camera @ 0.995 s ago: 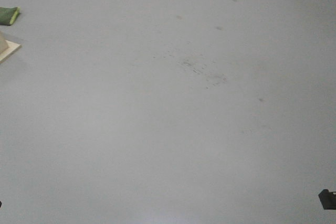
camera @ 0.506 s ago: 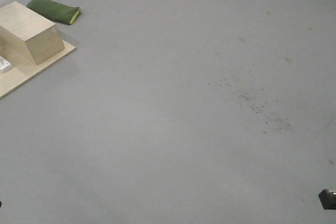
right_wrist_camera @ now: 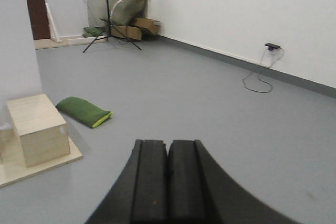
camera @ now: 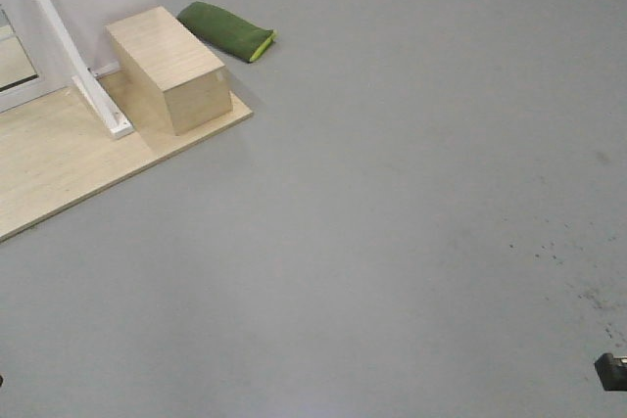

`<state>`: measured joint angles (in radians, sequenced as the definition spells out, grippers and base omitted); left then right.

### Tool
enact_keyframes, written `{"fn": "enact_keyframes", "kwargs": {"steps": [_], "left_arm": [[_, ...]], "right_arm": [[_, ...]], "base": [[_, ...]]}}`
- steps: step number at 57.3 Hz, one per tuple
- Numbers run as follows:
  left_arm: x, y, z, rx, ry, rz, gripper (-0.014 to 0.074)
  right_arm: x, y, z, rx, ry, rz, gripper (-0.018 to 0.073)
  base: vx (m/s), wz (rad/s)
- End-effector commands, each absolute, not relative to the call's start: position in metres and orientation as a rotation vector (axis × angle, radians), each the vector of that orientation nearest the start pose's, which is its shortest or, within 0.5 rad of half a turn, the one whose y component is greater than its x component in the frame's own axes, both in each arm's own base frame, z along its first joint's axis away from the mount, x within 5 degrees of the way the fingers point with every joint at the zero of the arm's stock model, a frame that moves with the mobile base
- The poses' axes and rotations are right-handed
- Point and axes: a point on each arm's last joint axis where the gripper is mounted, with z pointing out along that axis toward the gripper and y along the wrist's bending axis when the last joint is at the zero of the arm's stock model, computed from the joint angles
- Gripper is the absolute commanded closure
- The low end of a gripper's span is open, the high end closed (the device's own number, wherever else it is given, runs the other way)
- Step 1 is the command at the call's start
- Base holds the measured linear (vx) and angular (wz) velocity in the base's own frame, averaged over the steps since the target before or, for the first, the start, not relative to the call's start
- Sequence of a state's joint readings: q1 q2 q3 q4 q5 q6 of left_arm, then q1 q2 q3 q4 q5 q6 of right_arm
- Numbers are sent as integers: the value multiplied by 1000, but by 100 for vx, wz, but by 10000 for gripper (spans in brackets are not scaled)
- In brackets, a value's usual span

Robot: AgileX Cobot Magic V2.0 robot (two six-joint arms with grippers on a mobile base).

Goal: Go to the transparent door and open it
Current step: 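Drive the base toward the white-framed sliding glass door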

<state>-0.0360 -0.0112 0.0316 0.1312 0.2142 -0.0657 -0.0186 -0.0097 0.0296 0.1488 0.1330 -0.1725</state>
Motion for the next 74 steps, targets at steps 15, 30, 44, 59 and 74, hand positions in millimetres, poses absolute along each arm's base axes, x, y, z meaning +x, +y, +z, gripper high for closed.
{"fn": "enact_keyframes", "kwargs": {"steps": [15, 30, 44, 59, 74], "left_arm": [[56, -1, 187, 68, 1637, 24, 594], [56, -1, 187, 68, 1637, 24, 594], [56, -1, 187, 68, 1637, 24, 594], [56, -1, 187, 68, 1637, 24, 594], [56, -1, 187, 68, 1637, 24, 594]], "right_arm": [[56, -1, 199, -7, 1543, -31, 548], [56, -1, 199, -7, 1543, -31, 548], [56, -1, 199, -7, 1543, -31, 548], [56, -1, 199, -7, 1543, -31, 548], [56, -1, 199, -7, 1543, -31, 548]], "base": [[49, 45], [48, 53], [48, 60], [46, 58], [44, 52]]}}
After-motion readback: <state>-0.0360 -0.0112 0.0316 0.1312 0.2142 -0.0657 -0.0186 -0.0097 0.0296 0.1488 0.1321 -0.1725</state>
